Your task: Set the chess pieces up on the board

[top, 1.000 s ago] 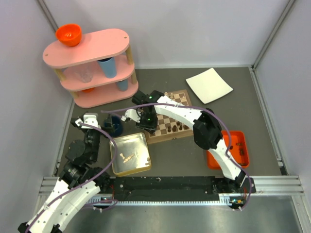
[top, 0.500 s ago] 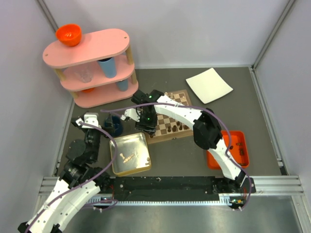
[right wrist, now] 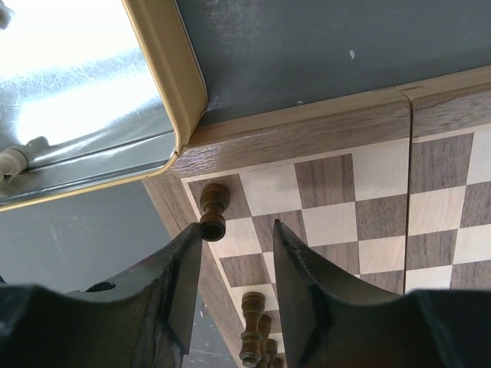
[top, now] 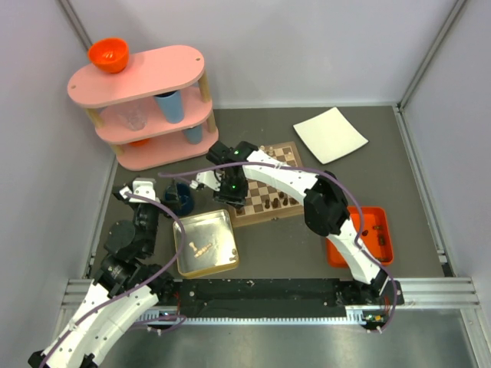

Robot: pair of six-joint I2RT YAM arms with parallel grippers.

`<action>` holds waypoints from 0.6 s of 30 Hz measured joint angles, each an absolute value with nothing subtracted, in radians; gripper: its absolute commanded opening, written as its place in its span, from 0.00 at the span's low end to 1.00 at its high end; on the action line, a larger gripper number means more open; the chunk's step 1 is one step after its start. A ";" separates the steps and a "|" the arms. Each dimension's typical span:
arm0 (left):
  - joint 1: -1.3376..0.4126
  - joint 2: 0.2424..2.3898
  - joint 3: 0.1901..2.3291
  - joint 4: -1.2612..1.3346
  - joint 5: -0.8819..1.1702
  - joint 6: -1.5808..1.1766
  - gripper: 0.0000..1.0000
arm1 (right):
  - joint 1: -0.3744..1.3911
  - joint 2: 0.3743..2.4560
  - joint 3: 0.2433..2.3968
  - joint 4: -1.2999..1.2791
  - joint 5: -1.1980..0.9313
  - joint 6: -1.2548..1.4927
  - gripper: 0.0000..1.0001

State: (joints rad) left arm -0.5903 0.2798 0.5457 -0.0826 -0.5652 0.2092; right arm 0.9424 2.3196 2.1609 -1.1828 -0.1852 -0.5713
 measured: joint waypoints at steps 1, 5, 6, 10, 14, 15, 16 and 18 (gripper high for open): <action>-0.590 0.280 0.546 -0.083 -0.565 0.209 0.99 | 0.942 2.320 2.161 -1.183 -0.184 -0.571 0.40; -0.590 0.280 0.546 -0.083 -0.565 0.209 0.99 | 0.942 2.321 2.161 -1.183 -0.183 -0.571 0.42; -0.590 0.280 0.546 -0.083 -0.565 0.209 0.99 | 0.942 2.321 2.161 -1.183 -0.183 -0.571 0.45; -0.590 0.280 0.546 -0.083 -0.565 0.209 0.99 | 0.942 2.321 2.161 -1.183 -0.185 -0.571 0.48; -0.590 0.280 0.546 -0.083 -0.565 0.209 0.99 | 0.942 2.321 2.161 -1.183 -0.185 -0.571 0.51; -0.590 0.280 0.546 -0.083 -0.565 0.209 0.99 | 0.942 2.321 2.161 -1.183 -0.185 -0.571 0.52; -0.590 0.280 0.546 -0.083 -0.565 0.209 0.99 | 0.942 2.321 2.161 -1.183 -0.185 -0.571 0.52; -0.590 0.280 0.546 -0.083 -0.565 0.209 0.99 | 0.942 2.321 2.161 -1.183 -0.184 -0.571 0.54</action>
State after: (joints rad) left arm -0.5903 0.2798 0.5457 -0.0826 -0.5648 0.2092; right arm 0.9424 2.3207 2.1609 -1.1831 -0.1844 -0.5709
